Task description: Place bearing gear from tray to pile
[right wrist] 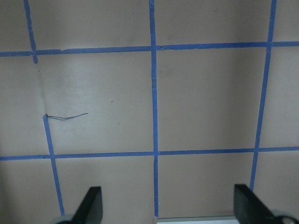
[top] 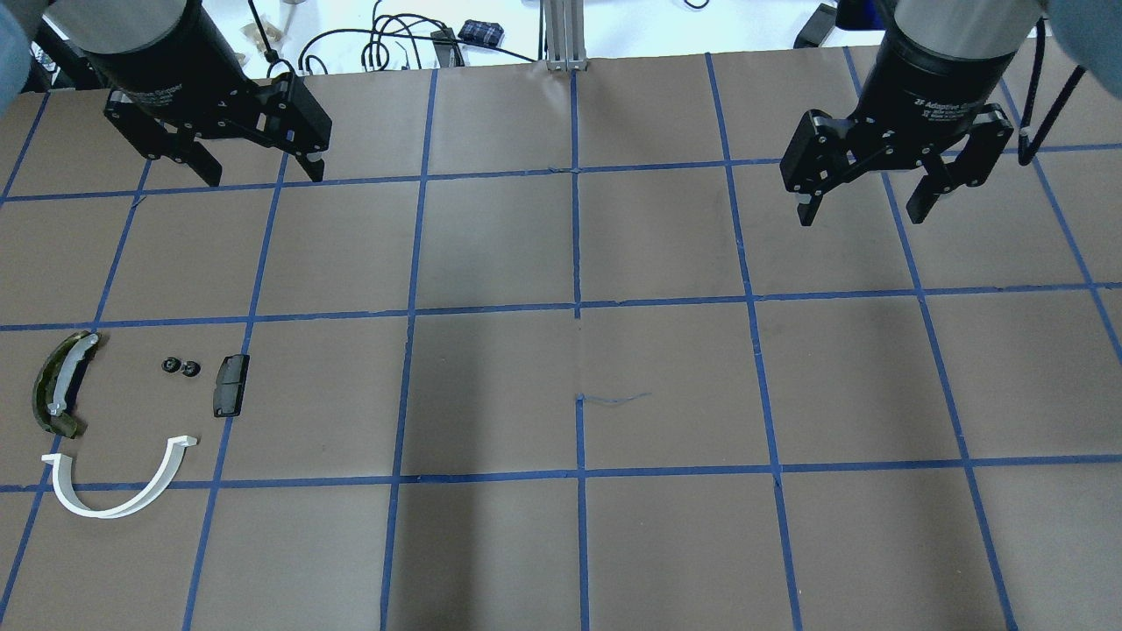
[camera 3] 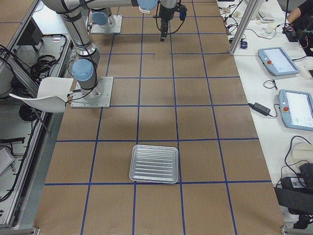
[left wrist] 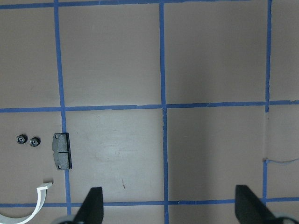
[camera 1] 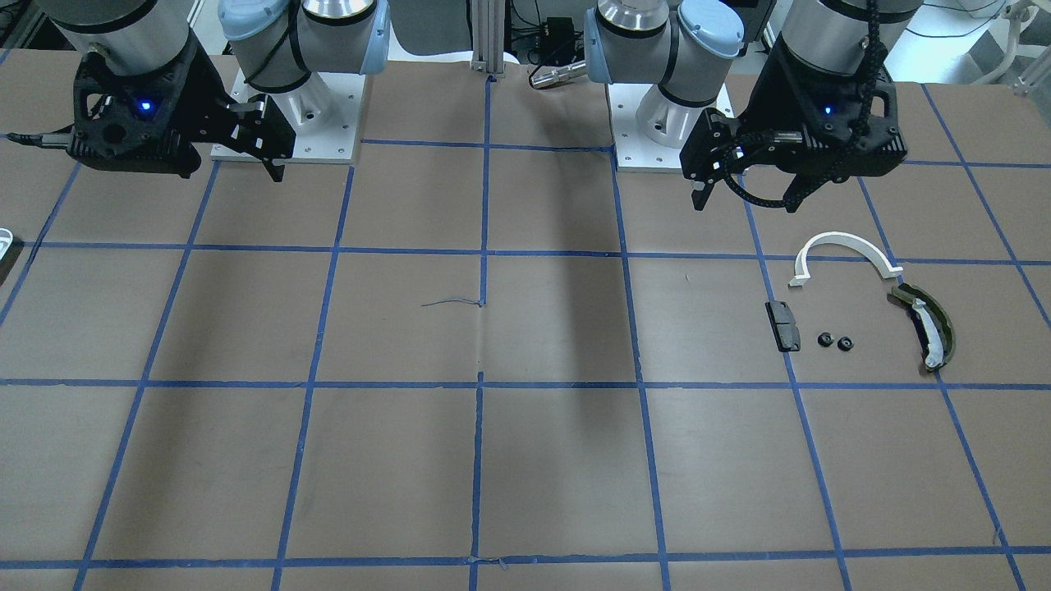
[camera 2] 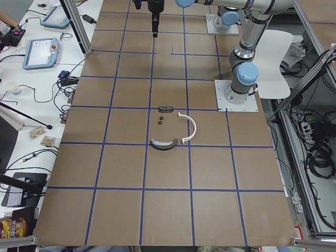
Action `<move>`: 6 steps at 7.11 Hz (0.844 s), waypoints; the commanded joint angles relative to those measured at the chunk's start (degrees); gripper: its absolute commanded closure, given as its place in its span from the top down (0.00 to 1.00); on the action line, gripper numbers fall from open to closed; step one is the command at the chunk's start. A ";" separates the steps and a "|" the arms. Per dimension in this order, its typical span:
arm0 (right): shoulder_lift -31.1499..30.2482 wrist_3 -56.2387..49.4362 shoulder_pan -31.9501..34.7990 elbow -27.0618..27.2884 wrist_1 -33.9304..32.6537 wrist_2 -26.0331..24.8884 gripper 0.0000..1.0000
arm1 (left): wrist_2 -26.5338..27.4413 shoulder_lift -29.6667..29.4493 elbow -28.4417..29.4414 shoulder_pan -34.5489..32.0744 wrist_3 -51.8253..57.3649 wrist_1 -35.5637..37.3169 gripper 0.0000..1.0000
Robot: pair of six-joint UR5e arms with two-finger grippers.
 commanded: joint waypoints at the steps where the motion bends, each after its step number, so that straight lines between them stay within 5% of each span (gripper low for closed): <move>1: -0.03 0.51 -0.06 0.00 -0.07 -0.04 1.00 | 0.25 0.06 0.02 -0.15 -0.04 -0.53 1.00; 6: -0.03 0.51 -0.06 0.00 -0.07 -0.04 1.00 | 0.34 0.33 -0.07 -0.15 0.31 -0.61 1.00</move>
